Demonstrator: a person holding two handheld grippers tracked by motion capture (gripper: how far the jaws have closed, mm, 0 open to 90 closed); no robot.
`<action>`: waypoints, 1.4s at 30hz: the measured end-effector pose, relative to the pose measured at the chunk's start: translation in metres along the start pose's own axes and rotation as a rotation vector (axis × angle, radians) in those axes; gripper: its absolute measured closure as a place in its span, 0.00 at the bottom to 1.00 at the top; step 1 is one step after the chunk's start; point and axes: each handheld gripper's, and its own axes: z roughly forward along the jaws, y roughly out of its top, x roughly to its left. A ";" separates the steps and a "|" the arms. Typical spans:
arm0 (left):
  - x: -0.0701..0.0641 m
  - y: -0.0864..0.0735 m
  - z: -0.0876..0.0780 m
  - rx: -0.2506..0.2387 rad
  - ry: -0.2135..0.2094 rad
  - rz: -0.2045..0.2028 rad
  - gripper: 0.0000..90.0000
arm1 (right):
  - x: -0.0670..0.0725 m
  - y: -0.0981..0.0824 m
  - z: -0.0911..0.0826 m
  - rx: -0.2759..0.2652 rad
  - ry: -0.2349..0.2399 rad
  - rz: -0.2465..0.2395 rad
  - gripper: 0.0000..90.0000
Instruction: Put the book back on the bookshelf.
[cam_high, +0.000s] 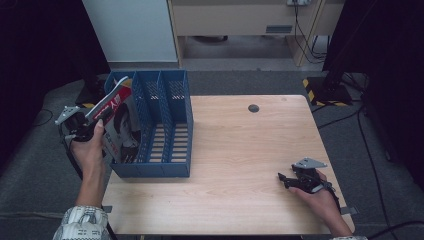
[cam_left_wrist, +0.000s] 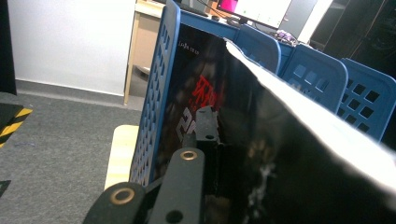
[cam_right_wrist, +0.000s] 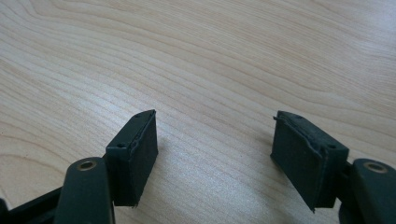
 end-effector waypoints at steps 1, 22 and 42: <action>0.000 0.000 0.000 0.000 -0.001 -0.001 0.94 | 0.000 0.000 0.000 -0.002 -0.001 -0.002 0.35; 0.001 0.001 -0.003 0.014 0.016 0.000 0.94 | 0.000 0.000 0.000 0.002 0.003 -0.004 0.35; -0.004 0.011 -0.005 0.115 0.071 0.029 0.90 | 0.001 0.000 0.000 0.002 0.004 -0.005 0.35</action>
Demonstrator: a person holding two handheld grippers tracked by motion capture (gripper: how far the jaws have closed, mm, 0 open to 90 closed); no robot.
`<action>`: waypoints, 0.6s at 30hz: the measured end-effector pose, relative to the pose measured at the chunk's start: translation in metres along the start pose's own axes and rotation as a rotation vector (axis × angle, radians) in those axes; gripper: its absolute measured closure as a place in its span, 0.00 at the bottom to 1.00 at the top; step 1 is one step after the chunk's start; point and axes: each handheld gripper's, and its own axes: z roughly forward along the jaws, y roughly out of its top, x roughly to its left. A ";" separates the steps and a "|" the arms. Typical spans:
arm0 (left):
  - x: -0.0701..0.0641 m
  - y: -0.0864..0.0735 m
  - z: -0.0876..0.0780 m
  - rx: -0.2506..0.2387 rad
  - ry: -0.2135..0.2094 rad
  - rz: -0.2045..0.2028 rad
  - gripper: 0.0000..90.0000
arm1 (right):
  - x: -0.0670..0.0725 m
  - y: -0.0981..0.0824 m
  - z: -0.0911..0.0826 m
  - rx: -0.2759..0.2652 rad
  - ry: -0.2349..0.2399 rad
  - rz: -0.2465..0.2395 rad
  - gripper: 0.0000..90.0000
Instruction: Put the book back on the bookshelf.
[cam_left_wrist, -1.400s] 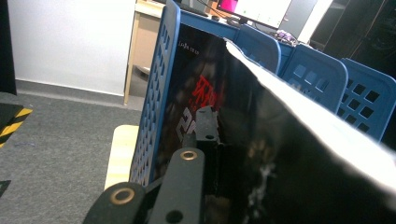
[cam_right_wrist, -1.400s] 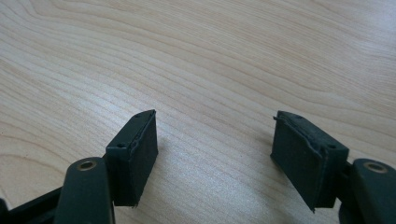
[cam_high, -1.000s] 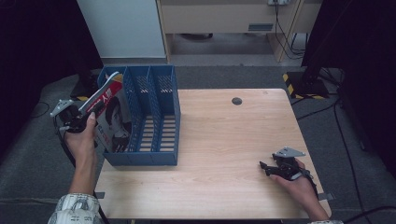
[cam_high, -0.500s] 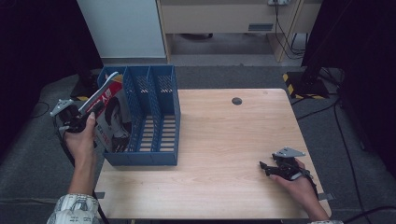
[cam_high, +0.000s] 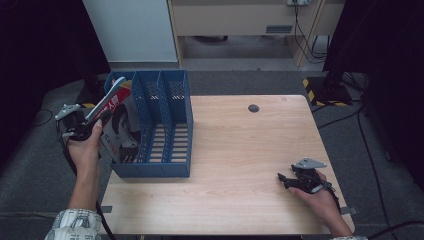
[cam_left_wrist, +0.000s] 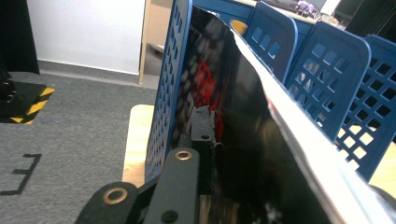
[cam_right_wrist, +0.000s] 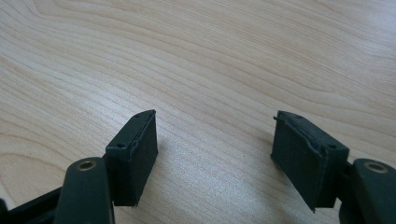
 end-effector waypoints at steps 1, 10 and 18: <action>0.000 0.000 0.000 0.001 0.000 -0.001 0.90 | 0.000 0.000 0.000 0.001 0.001 0.001 0.35; 0.000 0.007 -0.002 0.025 -0.005 0.021 0.81 | 0.000 0.000 0.000 0.001 0.002 -0.001 0.35; -0.007 0.026 -0.006 0.015 0.014 0.082 0.58 | 0.001 0.000 0.000 0.001 0.004 0.000 0.34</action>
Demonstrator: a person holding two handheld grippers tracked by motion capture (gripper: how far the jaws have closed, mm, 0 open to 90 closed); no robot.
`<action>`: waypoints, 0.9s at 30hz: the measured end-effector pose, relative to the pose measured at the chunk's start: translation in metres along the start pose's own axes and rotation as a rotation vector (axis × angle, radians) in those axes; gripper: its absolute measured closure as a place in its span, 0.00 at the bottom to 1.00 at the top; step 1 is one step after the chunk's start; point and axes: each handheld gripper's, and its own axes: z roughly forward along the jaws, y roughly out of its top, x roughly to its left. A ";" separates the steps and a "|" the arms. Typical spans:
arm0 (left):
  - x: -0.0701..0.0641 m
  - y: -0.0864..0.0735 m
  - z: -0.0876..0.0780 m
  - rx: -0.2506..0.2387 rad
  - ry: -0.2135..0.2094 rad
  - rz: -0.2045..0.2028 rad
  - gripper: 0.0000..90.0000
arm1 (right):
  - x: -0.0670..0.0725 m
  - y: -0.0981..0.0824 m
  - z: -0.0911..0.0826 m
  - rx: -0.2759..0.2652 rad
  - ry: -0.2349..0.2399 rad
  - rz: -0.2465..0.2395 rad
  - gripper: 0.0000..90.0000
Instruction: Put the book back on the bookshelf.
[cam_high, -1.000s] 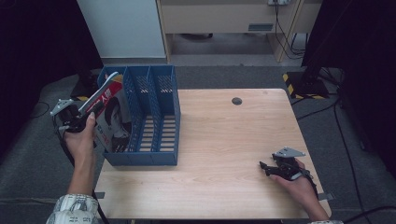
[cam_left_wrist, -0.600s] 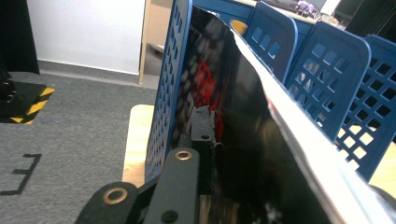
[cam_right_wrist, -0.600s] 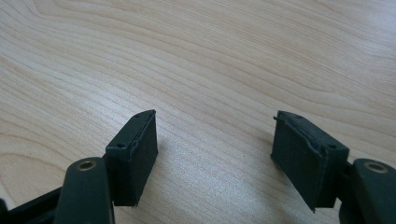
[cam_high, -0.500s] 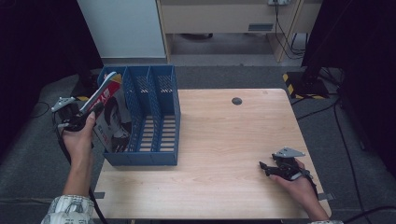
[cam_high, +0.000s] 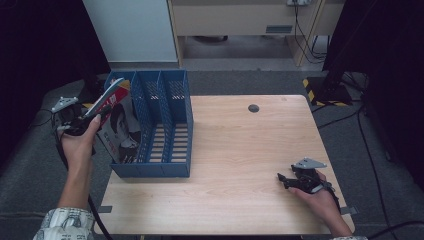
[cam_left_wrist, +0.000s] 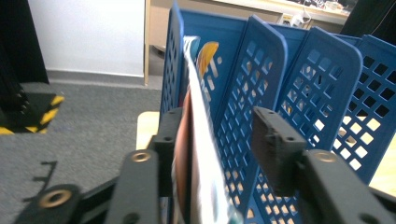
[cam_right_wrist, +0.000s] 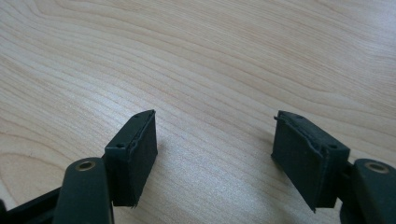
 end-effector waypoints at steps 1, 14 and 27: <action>-0.002 0.003 -0.001 -0.004 0.001 0.008 0.55 | 0.000 0.000 0.000 0.000 -0.001 0.000 0.34; -0.015 0.039 0.002 0.028 0.036 0.111 0.39 | 0.001 0.000 0.000 -0.003 -0.001 -0.001 0.34; -0.010 0.044 0.016 0.096 0.061 0.125 0.51 | 0.001 0.000 0.000 -0.002 0.002 -0.003 0.34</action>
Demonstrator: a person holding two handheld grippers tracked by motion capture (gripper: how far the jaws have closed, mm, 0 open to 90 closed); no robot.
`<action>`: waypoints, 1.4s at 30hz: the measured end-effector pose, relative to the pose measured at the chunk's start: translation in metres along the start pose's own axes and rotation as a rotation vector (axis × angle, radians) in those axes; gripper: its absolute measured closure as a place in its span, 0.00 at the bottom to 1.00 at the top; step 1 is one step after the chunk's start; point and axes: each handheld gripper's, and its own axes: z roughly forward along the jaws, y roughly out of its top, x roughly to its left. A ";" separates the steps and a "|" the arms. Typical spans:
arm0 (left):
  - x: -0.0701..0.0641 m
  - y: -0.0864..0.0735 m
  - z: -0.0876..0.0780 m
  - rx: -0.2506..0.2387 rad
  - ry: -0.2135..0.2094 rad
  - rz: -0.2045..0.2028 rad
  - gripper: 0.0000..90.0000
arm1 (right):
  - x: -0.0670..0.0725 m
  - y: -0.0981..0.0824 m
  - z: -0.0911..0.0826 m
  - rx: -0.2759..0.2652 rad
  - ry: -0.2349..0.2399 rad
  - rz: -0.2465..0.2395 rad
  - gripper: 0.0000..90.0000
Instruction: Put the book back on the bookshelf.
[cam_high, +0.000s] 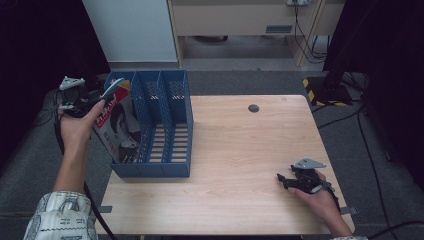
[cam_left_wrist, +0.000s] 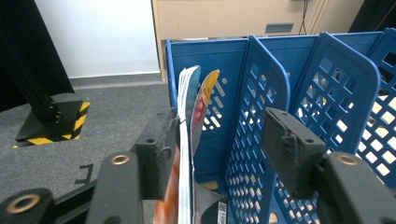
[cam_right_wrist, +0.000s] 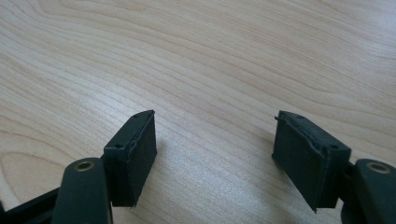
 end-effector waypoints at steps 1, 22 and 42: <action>0.000 0.001 0.001 -0.001 0.003 -0.002 0.52 | 0.000 0.000 0.000 0.000 0.003 -0.001 0.34; 0.009 -0.003 0.008 0.081 0.050 -0.009 0.58 | 0.001 0.000 0.000 0.002 0.002 0.006 0.33; 0.008 -0.002 0.006 0.124 0.034 -0.056 0.96 | 0.001 0.000 0.000 0.002 0.003 0.002 0.33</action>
